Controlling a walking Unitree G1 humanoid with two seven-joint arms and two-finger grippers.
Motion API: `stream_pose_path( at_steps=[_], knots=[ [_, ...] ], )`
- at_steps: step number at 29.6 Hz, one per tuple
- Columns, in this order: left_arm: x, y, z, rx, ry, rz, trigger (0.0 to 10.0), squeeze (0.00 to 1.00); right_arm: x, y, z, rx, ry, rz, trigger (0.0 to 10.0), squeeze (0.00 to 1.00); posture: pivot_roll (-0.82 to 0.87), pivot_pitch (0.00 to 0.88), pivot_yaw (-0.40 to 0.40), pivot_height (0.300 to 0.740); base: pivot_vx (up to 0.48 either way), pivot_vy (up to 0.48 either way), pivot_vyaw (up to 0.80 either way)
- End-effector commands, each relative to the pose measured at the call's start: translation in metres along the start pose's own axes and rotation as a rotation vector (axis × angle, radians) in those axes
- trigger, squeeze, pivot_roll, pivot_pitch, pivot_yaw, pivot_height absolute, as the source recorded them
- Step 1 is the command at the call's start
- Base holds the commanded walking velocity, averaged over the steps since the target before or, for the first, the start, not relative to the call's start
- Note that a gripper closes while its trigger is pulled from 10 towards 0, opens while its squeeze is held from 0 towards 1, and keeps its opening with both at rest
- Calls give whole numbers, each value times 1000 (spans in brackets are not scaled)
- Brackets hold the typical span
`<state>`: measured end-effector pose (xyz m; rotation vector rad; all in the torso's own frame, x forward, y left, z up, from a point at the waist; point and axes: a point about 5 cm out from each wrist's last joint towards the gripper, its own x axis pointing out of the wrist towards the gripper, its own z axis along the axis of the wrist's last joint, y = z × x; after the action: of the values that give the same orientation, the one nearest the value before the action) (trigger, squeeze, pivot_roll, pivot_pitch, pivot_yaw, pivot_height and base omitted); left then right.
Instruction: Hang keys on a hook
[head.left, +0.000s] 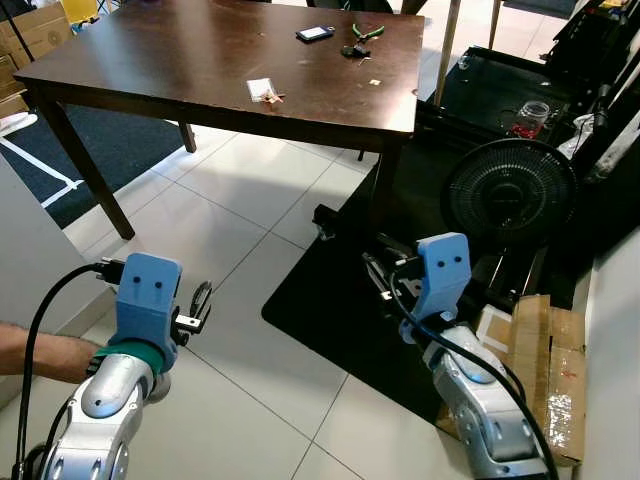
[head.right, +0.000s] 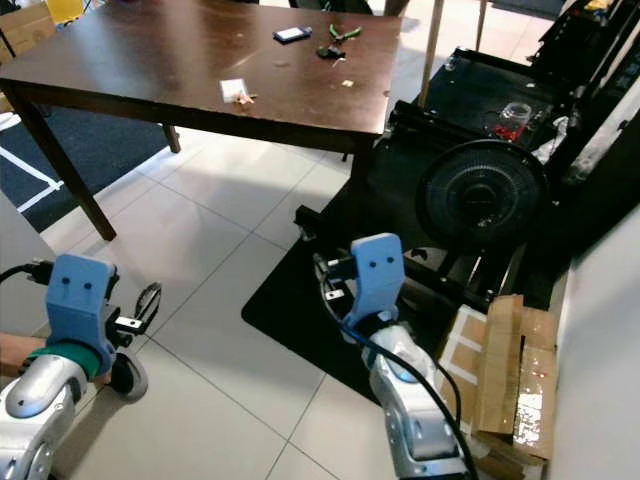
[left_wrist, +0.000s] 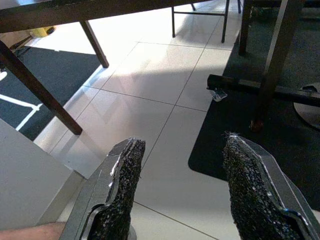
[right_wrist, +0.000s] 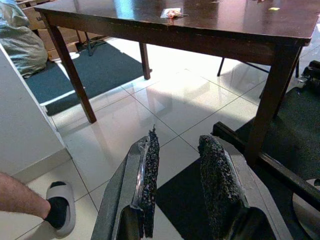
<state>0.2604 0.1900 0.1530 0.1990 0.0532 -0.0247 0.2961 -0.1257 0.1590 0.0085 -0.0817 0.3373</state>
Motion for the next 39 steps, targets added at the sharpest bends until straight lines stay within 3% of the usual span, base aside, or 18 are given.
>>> stream_pose_path(
  at_steps=[1, 39],
  knots=[
    [0, 1, -6, -1, 32, 4, 10000, 0, -1, 1, -4, 2, 18, 0, 10000, 0, -79, 79, 99, 740, 0, 0, 0],
    [-1, 2, -5, 0, 29, 5, 10000, 0, -1, 1, -2, 5, 13, -3, 10000, 0, -76, 91, 104, 740, 0, 0, 0]
  ],
)
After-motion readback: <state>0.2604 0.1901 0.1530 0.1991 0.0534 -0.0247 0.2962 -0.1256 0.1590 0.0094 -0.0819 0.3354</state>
